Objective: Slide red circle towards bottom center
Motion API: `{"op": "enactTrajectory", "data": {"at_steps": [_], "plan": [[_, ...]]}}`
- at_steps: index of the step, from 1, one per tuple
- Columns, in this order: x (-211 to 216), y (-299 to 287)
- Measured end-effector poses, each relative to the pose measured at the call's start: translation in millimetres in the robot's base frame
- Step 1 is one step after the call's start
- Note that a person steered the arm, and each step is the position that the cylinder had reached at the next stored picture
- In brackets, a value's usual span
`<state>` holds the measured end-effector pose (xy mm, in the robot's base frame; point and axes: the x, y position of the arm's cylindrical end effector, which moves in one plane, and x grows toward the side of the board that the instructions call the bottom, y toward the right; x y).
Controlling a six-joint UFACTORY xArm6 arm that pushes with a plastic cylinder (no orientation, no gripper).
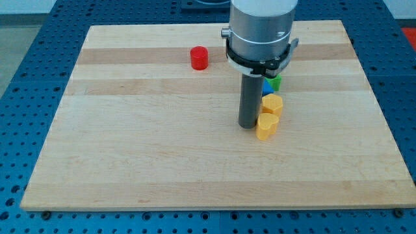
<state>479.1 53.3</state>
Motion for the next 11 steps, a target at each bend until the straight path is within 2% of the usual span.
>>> {"op": "enactTrajectory", "data": {"at_steps": [1,2,3,4,5,8,11], "plan": [[0,0],[-39,-14],[-97,-22],[-119,-32],[-124,-32],[-205,-50],[-208,-97]]}}
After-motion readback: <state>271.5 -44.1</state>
